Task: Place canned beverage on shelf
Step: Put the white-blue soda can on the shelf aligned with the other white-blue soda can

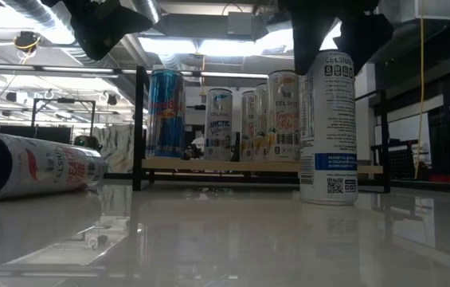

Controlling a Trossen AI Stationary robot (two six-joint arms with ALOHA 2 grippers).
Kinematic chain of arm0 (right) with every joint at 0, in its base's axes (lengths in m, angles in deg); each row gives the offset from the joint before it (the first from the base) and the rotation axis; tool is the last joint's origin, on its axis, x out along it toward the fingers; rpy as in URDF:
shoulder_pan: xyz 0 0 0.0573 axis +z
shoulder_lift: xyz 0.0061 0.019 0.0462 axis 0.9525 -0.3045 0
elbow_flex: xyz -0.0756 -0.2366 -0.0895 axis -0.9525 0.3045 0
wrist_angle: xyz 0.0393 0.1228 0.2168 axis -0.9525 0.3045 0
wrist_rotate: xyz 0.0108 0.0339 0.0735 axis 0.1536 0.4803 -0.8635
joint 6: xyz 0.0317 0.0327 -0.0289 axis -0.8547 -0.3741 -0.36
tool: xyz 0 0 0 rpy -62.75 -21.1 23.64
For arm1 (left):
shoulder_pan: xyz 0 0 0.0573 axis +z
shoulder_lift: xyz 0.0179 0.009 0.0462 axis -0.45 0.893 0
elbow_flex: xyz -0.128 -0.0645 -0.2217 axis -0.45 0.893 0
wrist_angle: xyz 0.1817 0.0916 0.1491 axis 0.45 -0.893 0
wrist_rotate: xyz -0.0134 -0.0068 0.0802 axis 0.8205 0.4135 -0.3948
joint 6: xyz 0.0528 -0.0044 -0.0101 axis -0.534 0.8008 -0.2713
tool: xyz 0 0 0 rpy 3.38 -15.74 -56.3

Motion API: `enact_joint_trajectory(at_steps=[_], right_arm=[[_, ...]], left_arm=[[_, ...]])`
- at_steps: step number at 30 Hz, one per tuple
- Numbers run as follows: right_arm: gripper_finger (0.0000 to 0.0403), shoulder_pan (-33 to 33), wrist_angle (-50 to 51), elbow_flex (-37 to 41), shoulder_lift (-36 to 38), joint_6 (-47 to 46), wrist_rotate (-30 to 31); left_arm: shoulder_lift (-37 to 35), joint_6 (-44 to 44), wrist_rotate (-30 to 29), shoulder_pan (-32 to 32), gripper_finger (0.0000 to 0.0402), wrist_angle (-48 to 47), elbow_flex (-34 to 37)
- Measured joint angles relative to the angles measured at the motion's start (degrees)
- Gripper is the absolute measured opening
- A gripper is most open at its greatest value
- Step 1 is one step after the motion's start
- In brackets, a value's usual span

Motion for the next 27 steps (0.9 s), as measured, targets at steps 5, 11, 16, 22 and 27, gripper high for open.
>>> enact_joint_trajectory(at_steps=[5,11,16,22,27], right_arm=[[0.0391,0.0,-0.7,0.0,-0.7,3.3,0.1],[0.0343,0.0,-0.2,0.0,-1.7,6.5,0.0],[0.0281,0.0,-0.5,0.0,-1.6,8.8,0.2],[0.0246,0.0,-1.4,0.0,-1.6,14.9,-0.2],[0.0254,0.0,-4.2,0.0,-1.6,23.5,-1.8]], left_arm=[[0.0,0.0,0.0,0.0,0.0282,-0.1,0.0],[0.0,0.0,0.0,0.0,0.0282,0.0,0.0],[0.0,0.0,0.0,0.0,0.0282,0.0,0.0],[0.0,0.0,0.0,0.0,0.0282,0.0,0.0],[0.0,0.0,0.0,0.0,0.0282,0.0,0.0]])
